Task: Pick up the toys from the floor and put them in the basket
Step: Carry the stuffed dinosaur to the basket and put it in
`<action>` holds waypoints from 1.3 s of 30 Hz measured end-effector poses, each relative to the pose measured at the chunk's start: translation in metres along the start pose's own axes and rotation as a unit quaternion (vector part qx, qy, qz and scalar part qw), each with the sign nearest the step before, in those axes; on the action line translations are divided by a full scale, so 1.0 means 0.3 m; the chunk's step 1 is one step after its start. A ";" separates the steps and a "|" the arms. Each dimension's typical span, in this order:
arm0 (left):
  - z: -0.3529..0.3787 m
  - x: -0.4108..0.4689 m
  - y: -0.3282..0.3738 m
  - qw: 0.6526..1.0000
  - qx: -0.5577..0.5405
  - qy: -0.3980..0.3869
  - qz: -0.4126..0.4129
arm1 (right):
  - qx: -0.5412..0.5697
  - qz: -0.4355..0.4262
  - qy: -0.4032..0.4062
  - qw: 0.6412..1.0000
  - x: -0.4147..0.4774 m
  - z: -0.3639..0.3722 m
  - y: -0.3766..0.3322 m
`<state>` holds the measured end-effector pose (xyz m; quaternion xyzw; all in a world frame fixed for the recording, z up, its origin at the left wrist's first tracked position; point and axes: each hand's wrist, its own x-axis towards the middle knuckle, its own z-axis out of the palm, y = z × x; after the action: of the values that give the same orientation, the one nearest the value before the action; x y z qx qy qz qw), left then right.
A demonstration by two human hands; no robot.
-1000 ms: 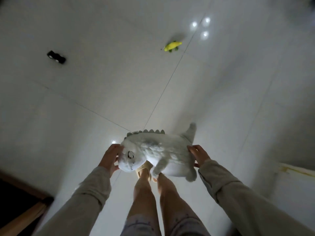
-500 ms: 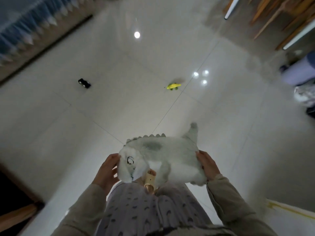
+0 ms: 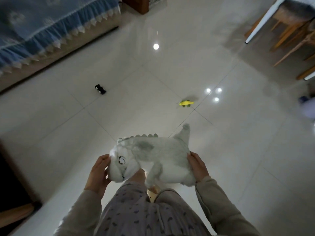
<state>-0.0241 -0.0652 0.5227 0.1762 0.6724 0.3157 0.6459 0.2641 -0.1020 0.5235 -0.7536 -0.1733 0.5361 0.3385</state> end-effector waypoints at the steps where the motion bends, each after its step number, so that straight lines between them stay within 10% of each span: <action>1: 0.004 0.028 0.023 1.000 0.002 -0.001 -0.006 | -0.005 0.001 -0.002 1.000 0.030 0.007 -0.026; 21: 0.466 0.669 0.881 0.987 0.097 -0.123 0.028 | -0.002 -0.010 0.122 0.992 0.600 0.092 -0.729; 39: 0.876 1.212 1.372 1.000 0.005 -0.014 0.007 | -0.050 -0.028 0.036 0.998 1.390 0.152 -1.460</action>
<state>0.1253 0.5250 0.5247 0.1882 0.6634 0.3141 0.6526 0.4187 0.4843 0.5314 -0.7832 -0.2085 0.4894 0.3219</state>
